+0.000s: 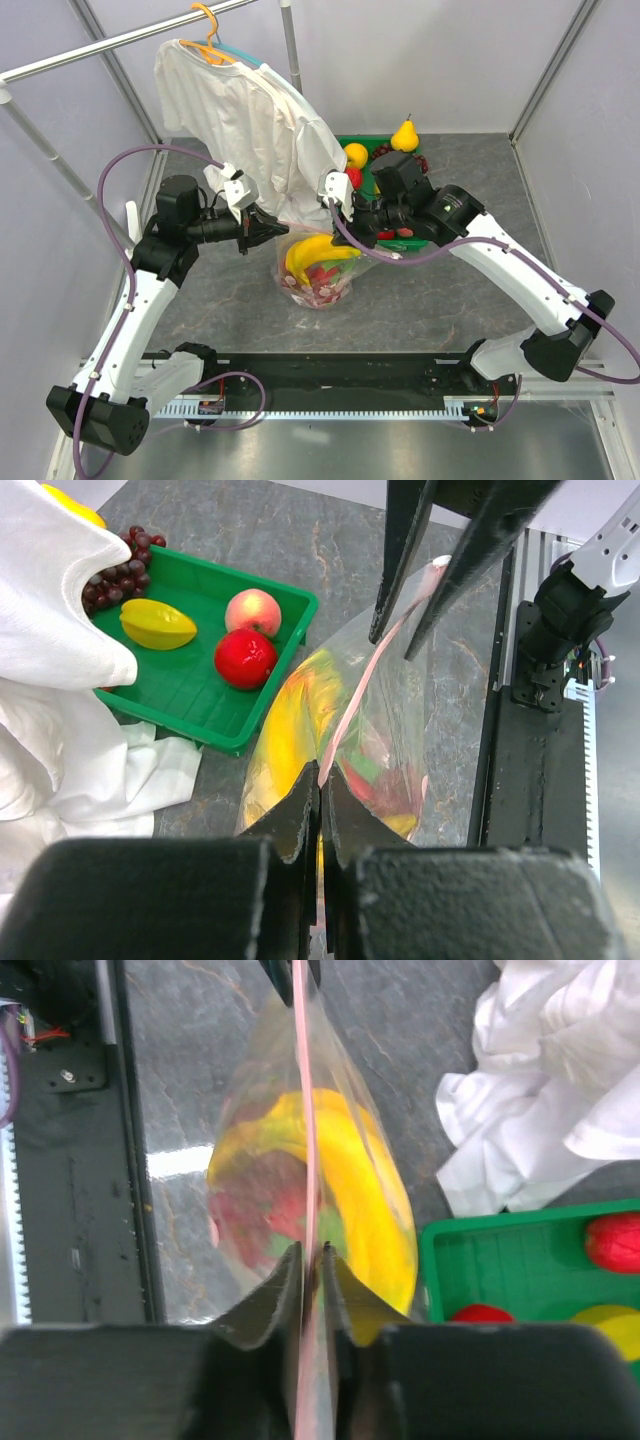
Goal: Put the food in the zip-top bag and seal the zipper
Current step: Pick up the zipper food storage bag at the center of the board, then place the zipper food storage bag at the center of the board.
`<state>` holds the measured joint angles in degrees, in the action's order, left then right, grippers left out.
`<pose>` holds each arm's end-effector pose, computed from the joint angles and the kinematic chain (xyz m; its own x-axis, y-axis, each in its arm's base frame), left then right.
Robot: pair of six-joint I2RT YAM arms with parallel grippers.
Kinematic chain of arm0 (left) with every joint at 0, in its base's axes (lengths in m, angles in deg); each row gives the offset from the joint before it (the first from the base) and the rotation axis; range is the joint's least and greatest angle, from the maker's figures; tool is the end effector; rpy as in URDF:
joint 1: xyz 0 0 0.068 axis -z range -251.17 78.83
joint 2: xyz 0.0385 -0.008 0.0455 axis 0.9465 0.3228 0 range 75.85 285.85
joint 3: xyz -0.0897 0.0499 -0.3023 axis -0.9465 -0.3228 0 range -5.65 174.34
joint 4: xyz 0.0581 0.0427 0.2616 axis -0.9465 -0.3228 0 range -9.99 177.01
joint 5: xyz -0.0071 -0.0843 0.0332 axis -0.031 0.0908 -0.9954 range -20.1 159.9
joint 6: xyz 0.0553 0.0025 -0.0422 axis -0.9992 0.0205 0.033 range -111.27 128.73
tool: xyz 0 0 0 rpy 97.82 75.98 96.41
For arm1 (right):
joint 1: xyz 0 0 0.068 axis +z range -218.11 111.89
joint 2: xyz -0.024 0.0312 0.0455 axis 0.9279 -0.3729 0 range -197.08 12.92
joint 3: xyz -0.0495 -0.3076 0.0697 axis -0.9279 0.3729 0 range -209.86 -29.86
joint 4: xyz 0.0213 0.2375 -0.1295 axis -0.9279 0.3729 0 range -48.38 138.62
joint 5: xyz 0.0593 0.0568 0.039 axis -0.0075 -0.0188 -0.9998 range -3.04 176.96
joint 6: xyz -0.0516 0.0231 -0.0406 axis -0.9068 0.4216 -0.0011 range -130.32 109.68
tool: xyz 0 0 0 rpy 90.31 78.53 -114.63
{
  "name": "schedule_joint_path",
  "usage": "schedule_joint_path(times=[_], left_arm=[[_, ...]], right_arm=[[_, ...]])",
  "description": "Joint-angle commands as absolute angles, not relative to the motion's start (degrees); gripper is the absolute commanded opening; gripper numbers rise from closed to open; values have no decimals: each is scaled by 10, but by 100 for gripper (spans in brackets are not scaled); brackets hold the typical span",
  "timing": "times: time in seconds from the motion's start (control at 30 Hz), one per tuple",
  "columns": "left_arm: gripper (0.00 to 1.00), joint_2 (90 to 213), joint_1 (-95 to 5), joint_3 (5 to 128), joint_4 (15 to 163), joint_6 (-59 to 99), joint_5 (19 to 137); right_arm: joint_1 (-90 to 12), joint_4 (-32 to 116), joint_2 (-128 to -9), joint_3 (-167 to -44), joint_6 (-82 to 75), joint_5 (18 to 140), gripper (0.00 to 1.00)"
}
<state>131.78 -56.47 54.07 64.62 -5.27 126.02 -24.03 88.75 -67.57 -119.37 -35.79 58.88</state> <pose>0.1779 -0.0954 0.4149 -0.0811 0.1606 -0.9837 0.9503 0.3100 -0.0277 0.2034 0.2341 0.4438 -0.0218 -0.5494 -0.8353 -0.9850 0.1549 -0.0763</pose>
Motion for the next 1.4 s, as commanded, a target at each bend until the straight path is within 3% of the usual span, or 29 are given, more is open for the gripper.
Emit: schedule_joint_path(times=[0.0, 0.03, 0.17, 0.27, 0.33, 0.37, 0.43, 0.5, 0.57, 0.97, 1.27, 1.37], left_arm=[[2, 1308, -565, 554, 694, -48, 1290], [2, 1307, -565, 553, 695, -47, 1289], [4, 1307, -566, 556, 697, -27, 1284], [19, 1306, -566, 557, 700, -2, 1278], [34, 1306, -566, 556, 701, 18, 1275], [52, 1304, -566, 555, 706, 29, 1269], [60, 1301, -566, 556, 708, 50, 1250], [75, 1296, -566, 557, 713, 62, 1227], [81, 1292, -566, 559, 716, 69, 1208], [83, 1316, -568, 568, 722, 77, 1122], [83, 1339, -568, 570, 757, 82, 1118], [83, 1339, -569, 568, 762, 82, 1124]], right_arm=[[-239, 869, -658, -1192, -355, 623, 9], [-239, 871, -651, -1189, -355, 621, 0], [-239, 883, -597, -1174, -348, 635, 0], [-241, 895, -578, -1167, -339, 638, 0], [-245, 898, -572, -1169, -326, 641, 0], [-249, 898, -569, -1172, -321, 640, 0], [-253, 904, -565, -1187, -313, 631, 0], [-253, 918, -561, -1205, -312, 634, 0], [-253, 927, -561, -1214, -313, 651, 0], [-270, 1044, -522, -1269, -337, 799, 0], [-270, 1102, -479, -1258, -295, 840, 0], [-270, 1102, -464, -1238, -312, 797, 0]])
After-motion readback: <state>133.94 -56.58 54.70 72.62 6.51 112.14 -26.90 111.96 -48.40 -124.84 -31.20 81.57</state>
